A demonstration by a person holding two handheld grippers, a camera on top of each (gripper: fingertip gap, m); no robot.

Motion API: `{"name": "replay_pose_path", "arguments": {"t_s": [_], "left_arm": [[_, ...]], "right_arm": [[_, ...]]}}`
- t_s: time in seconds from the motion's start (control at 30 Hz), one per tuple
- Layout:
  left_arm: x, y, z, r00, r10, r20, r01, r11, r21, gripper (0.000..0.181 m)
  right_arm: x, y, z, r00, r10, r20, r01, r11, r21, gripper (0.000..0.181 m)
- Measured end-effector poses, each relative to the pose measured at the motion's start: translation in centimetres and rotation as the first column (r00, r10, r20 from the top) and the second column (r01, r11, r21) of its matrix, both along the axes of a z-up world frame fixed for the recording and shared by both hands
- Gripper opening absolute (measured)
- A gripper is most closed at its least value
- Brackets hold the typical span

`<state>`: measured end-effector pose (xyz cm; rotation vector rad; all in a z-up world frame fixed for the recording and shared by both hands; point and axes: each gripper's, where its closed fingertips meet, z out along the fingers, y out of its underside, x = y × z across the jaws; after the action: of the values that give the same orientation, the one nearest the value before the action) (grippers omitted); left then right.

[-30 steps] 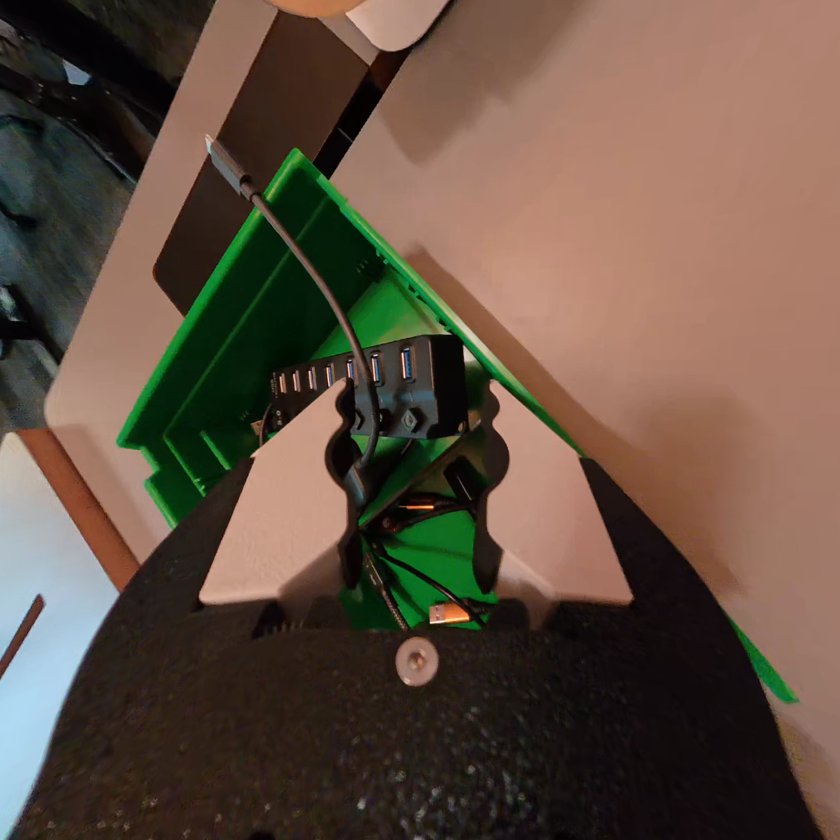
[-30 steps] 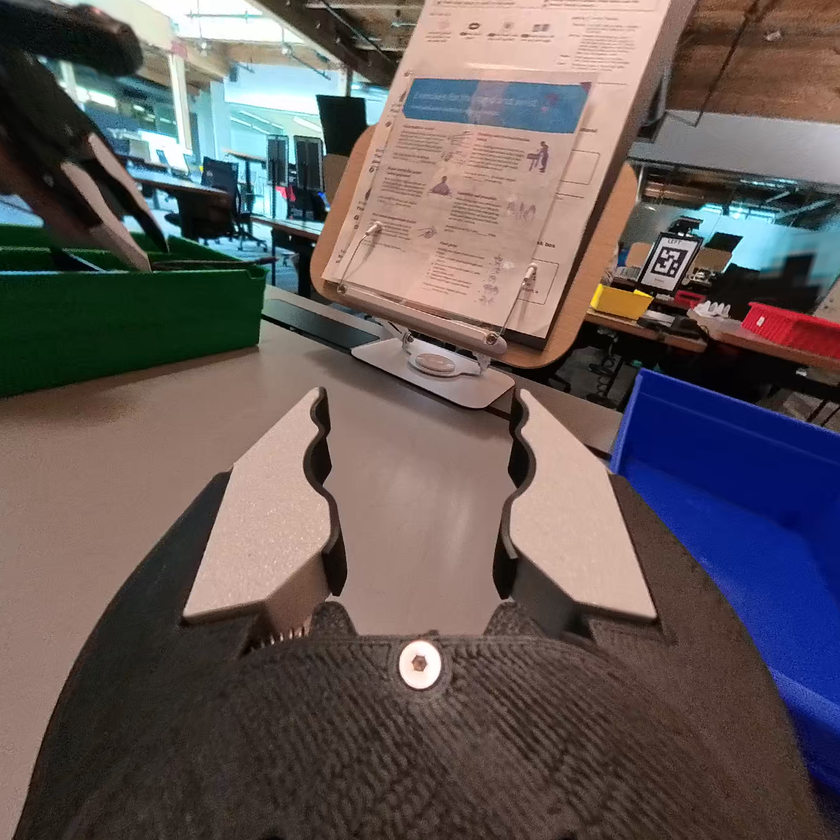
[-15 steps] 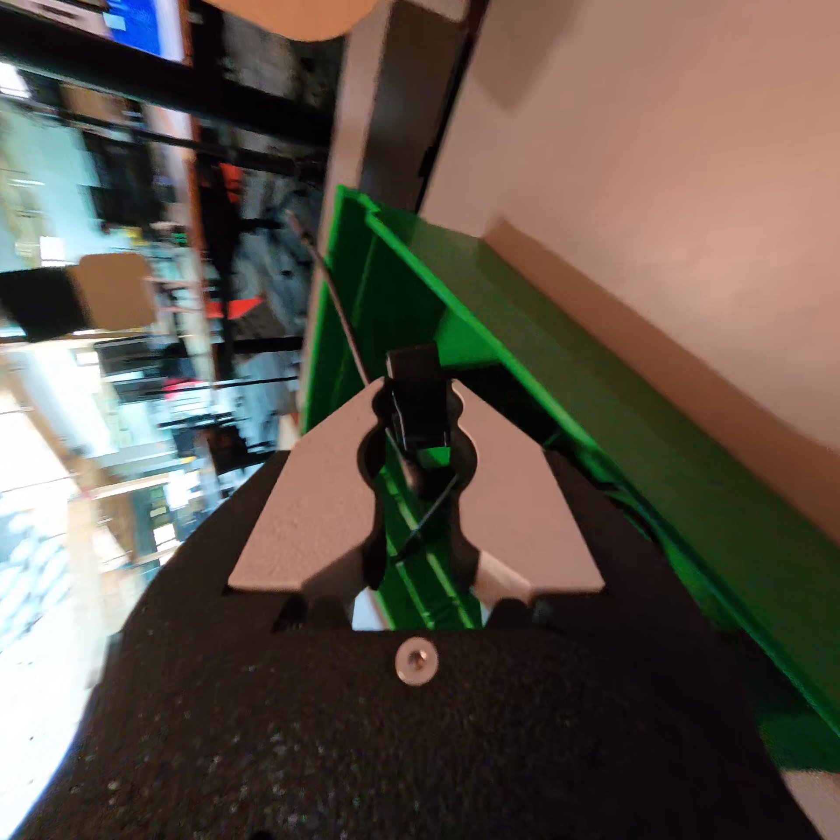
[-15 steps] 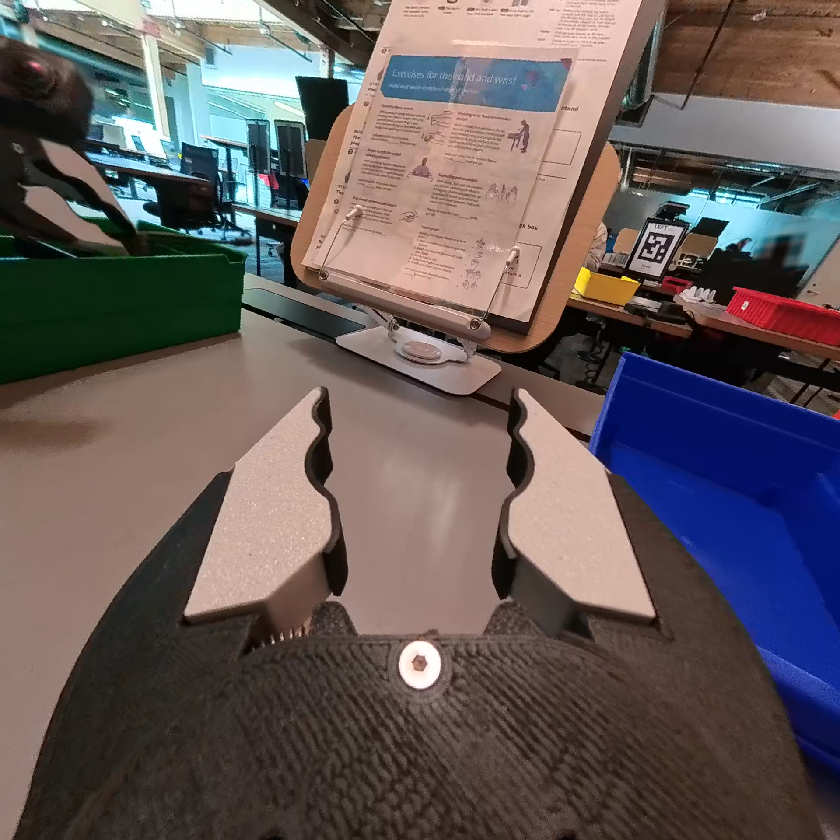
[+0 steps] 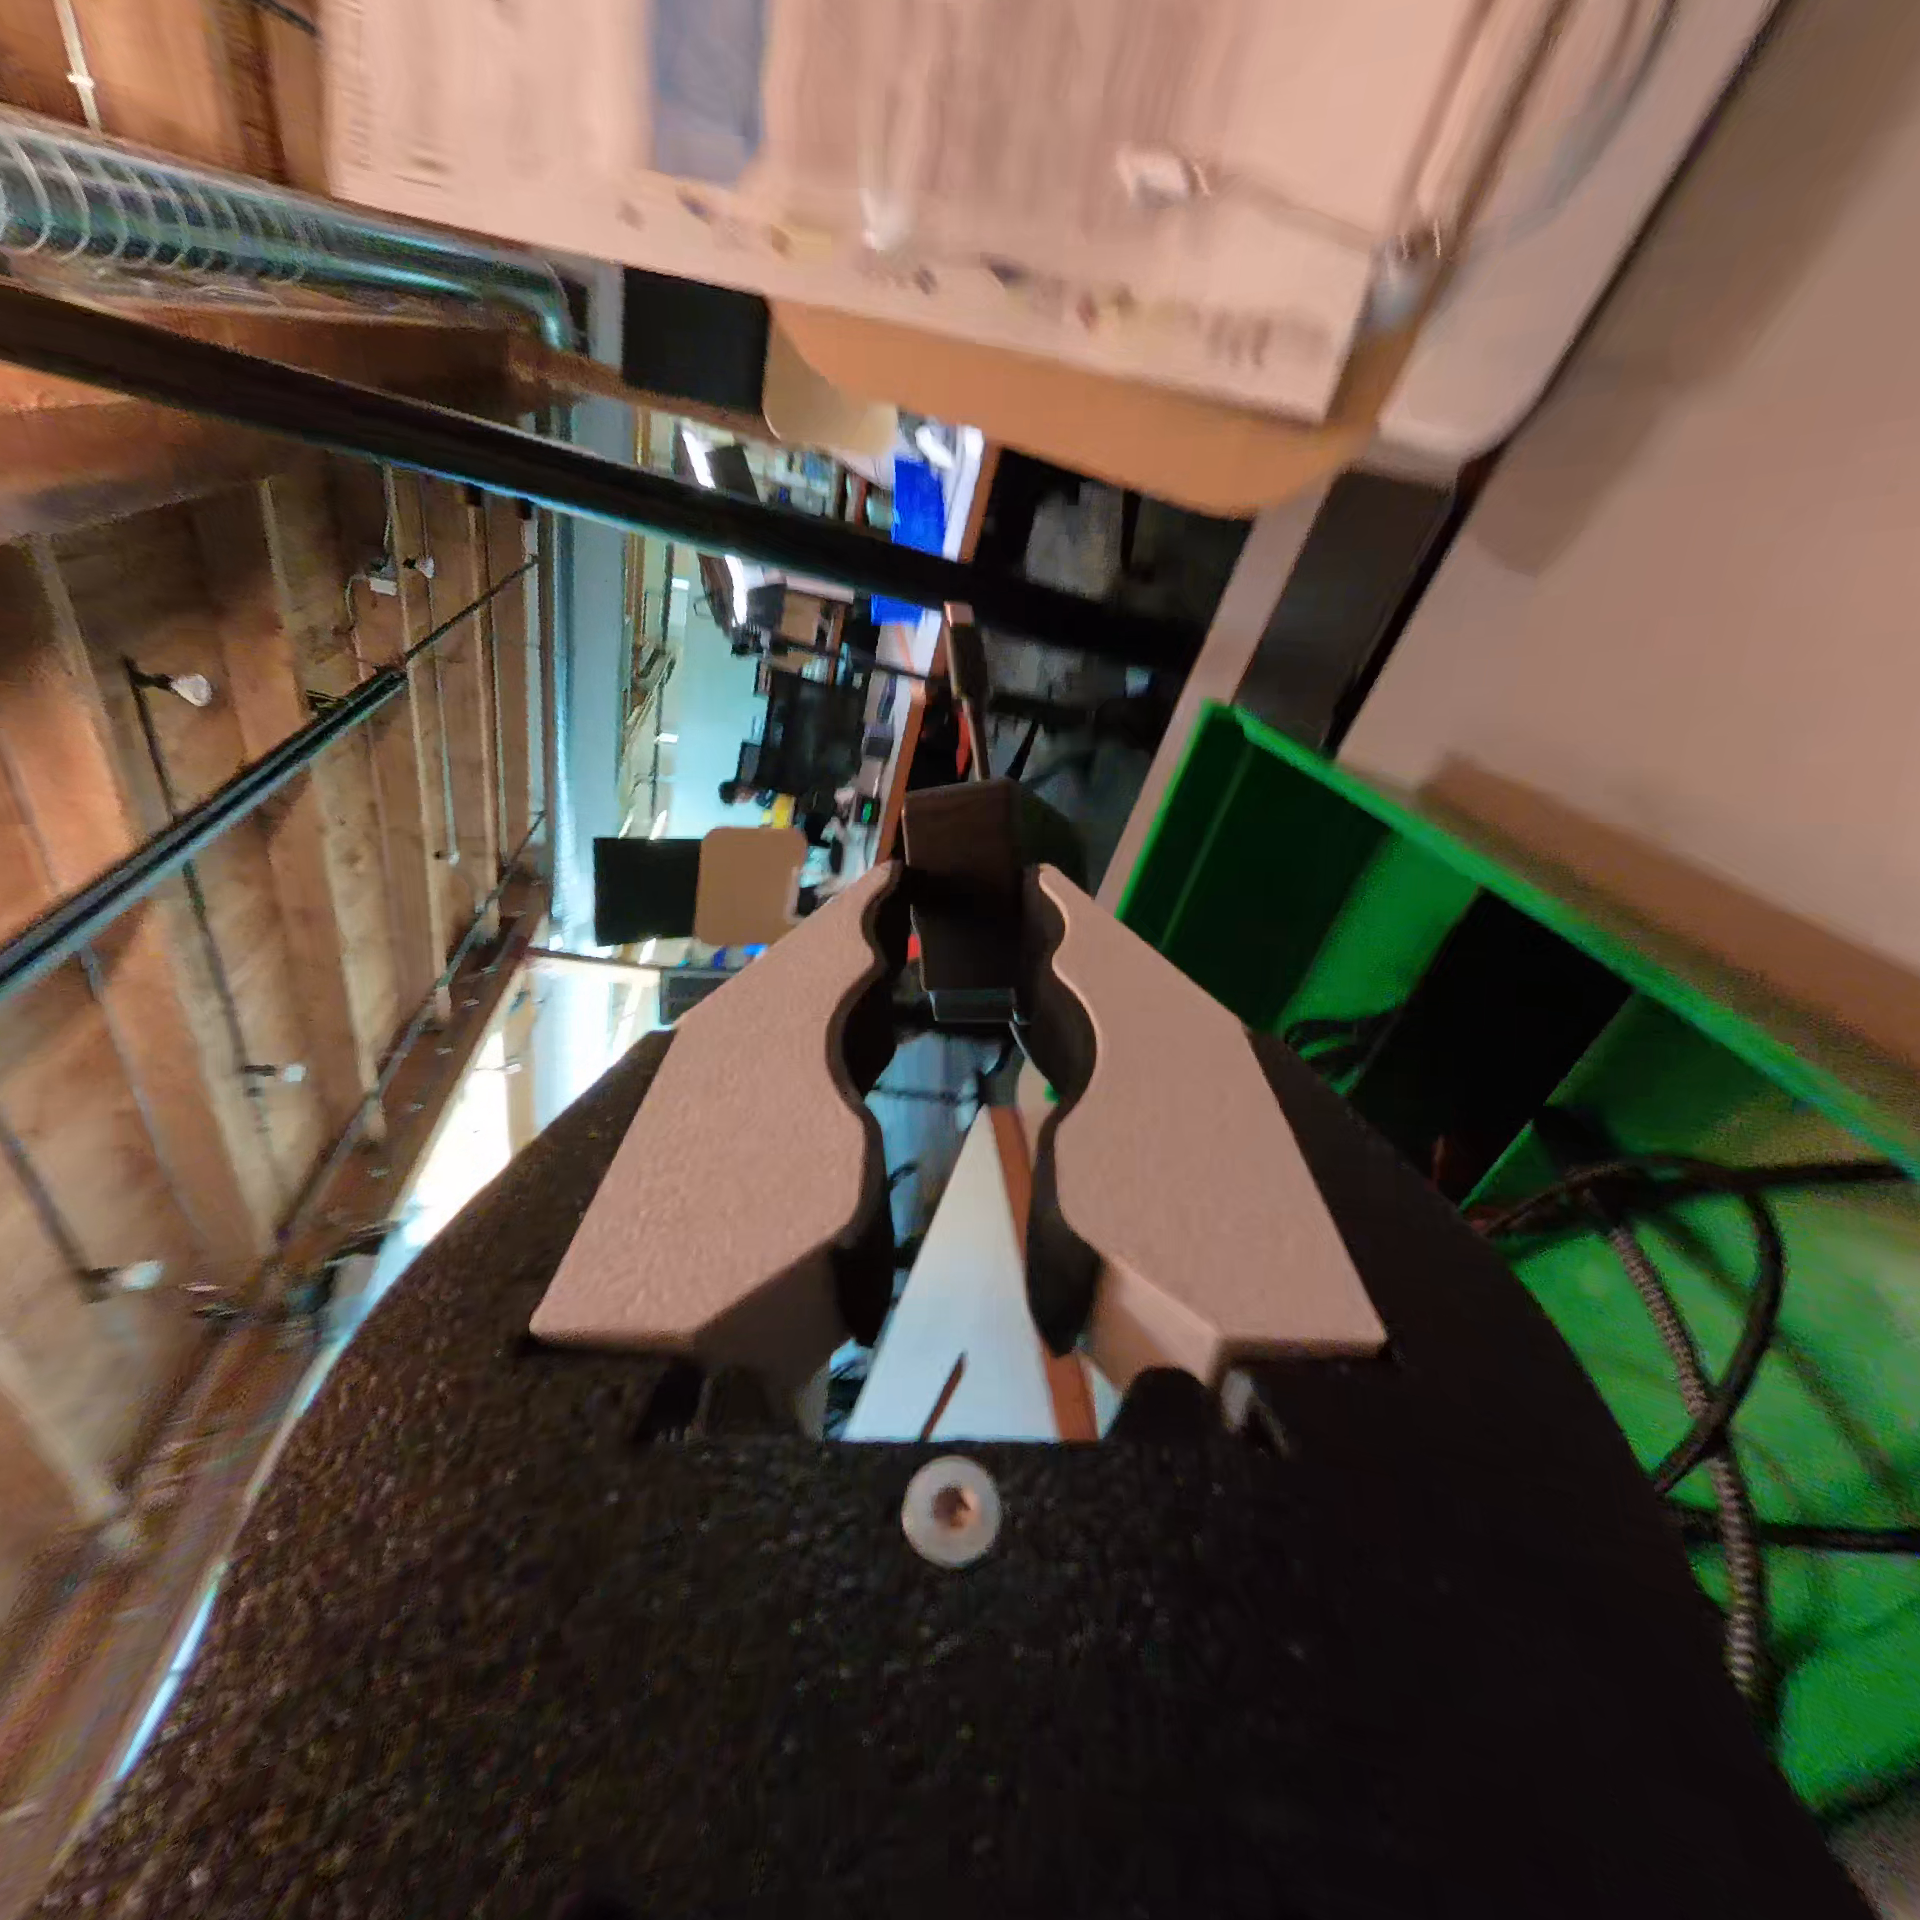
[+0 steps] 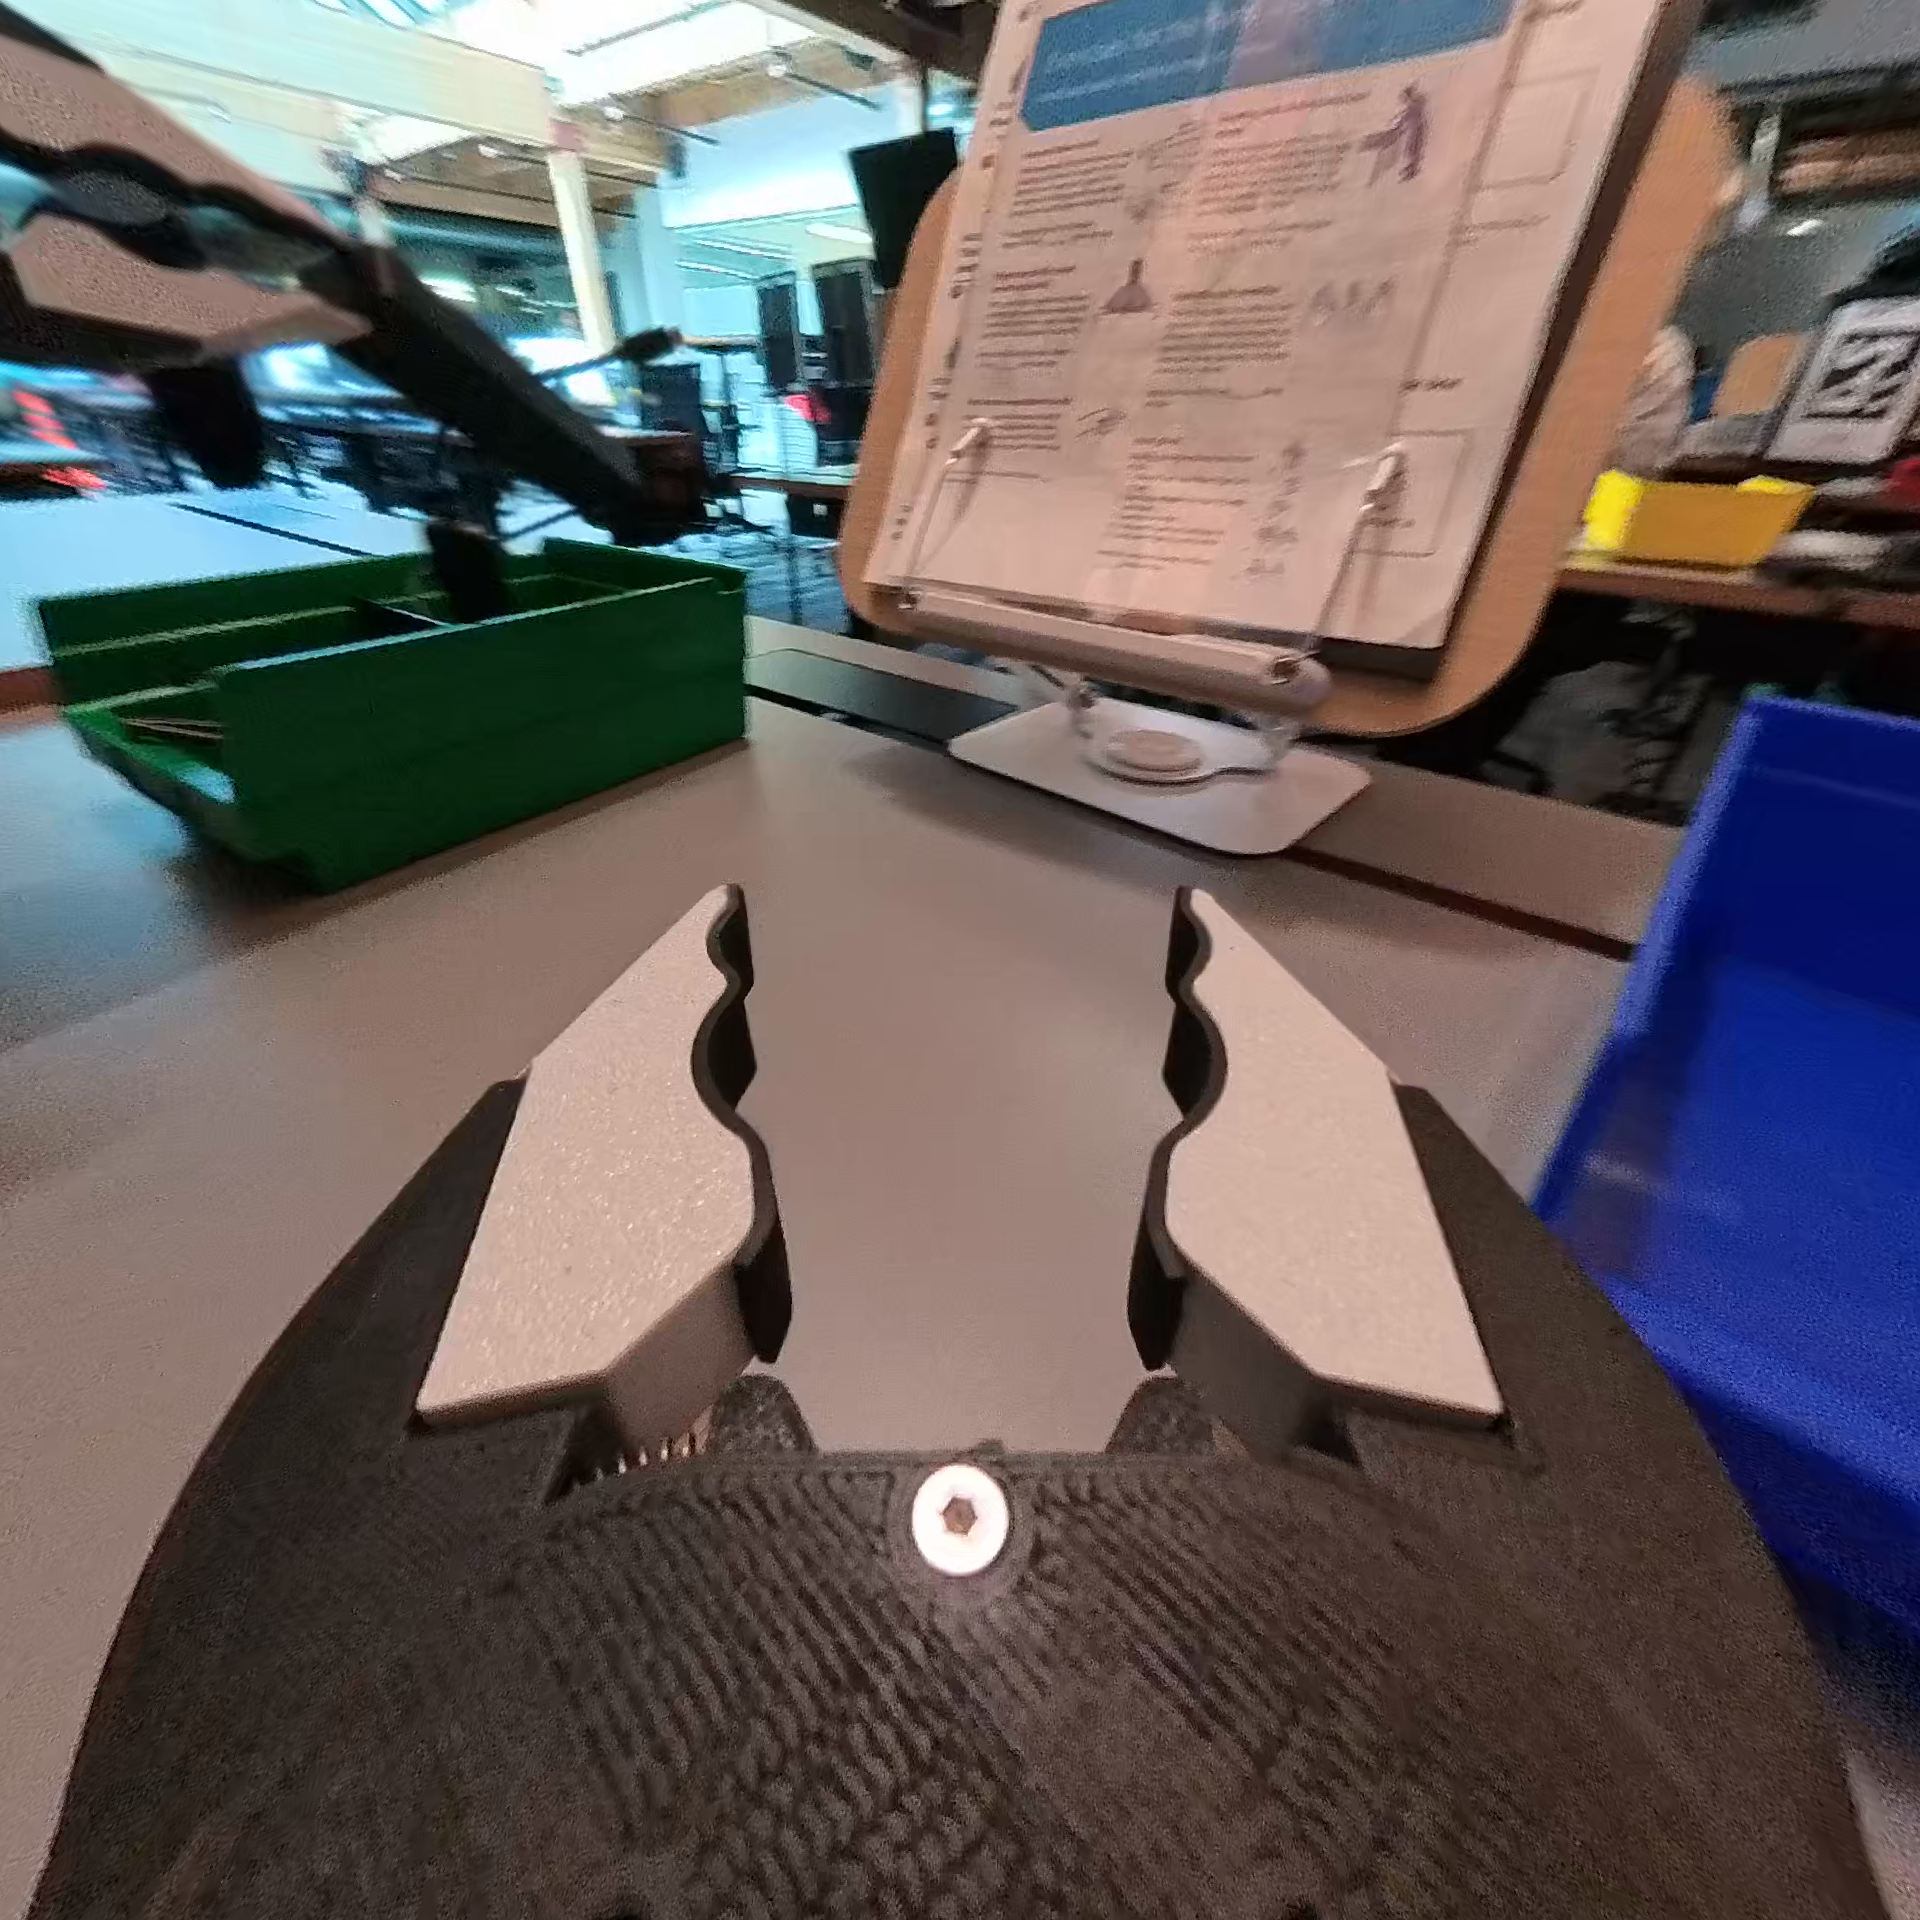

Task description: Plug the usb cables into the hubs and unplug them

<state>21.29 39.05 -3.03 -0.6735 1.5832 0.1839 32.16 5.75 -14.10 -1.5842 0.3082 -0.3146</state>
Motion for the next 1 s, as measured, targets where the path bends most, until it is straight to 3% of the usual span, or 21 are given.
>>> {"name": "replay_pose_path", "arguments": {"t_s": [0.13, 0.3, 0.4, 0.43, 0.47, 0.53, 0.6, 0.67, 0.73, 0.83, 0.93, 1.0], "left_arm": [[-2.1, -2.7, 4.2, 0.982, -0.122, 0.147, 0.141, 0.982, -0.124, 0.019], [-4.2, -7.2, 7.8, 0.938, -0.270, 0.218, 0.283, 0.959, -0.029, 0.019], [-5.0, -10.2, 9.8, 0.910, -0.341, 0.235, 0.334, 0.940, 0.073, 0.019], [-5.4, -11.7, 10.9, 0.883, -0.390, 0.262, 0.364, 0.920, 0.143, 0.000], [-6.1, -13.5, 12.4, 0.850, -0.442, 0.287, 0.378, 0.891, 0.253, 0.000], [-6.5, -16.1, 13.5, 0.853, -0.461, 0.244, 0.365, 0.862, 0.353, 0.000], [-4.7, -14.8, 11.2, 0.917, -0.369, 0.152, 0.335, 0.919, 0.208, 0.000], [-2.6, -10.8, 7.8, 0.955, -0.272, 0.115, 0.269, 0.962, 0.041, 0.000], [-2.6, -7.5, 3.7, 0.974, -0.213, 0.082, 0.226, 0.951, -0.212, 0.000], [-4.9, -6.0, -0.9, 0.977, -0.204, 0.056, 0.204, 0.840, -0.503, 0.000], [-7.8, -1.4, -5.7, 1.000, 0.019, 0.010, -0.007, 0.730, -0.683, 0.020], [-9.4, 1.1, -8.7, 0.992, 0.117, -0.040, -0.101, 0.581, -0.807, 0.027]], "right_arm": [[-1.8, 1.2, -0.1, 0.986, 0.123, -0.115, -0.118, 0.992, 0.050, 0.080], [-4.6, 2.9, 1.9, 0.914, 0.293, -0.280, -0.231, 0.945, 0.234, 0.079], [-7.8, 4.4, 4.6, 0.802, 0.480, -0.356, -0.318, 0.847, 0.426, 0.067], [-8.8, 5.0, 5.3, 0.759, 0.530, -0.377, -0.335, 0.815, 0.472, 0.067], [-10.2, 5.6, 6.0, 0.707, 0.592, -0.387, -0.363, 0.773, 0.520, 0.067], [-12.3, 7.1, 7.4, 0.574, 0.706, -0.414, -0.392, 0.681, 0.618, 0.067], [-12.8, 9.5, 7.7, 0.486, 0.729, -0.482, -0.348, 0.668, 0.658, 0.063], [-13.6, 11.8, 6.9, 0.477, 0.731, -0.489, -0.410, 0.677, 0.611, 0.064], [-13.5, 12.8, 5.6, 0.492, 0.691, -0.530, -0.418, 0.721, 0.552, 0.068], [-13.5, 11.7, 4.3, 0.579, 0.651, -0.492, -0.434, 0.756, 0.490, 0.057], [-11.9, 11.0, 2.0, 0.674, 0.549, -0.495, -0.404, 0.834, 0.375, 0.067], [-11.4, 10.6, 1.7, 0.679, 0.542, -0.495, -0.400, 0.838, 0.370, 0.066]]}}
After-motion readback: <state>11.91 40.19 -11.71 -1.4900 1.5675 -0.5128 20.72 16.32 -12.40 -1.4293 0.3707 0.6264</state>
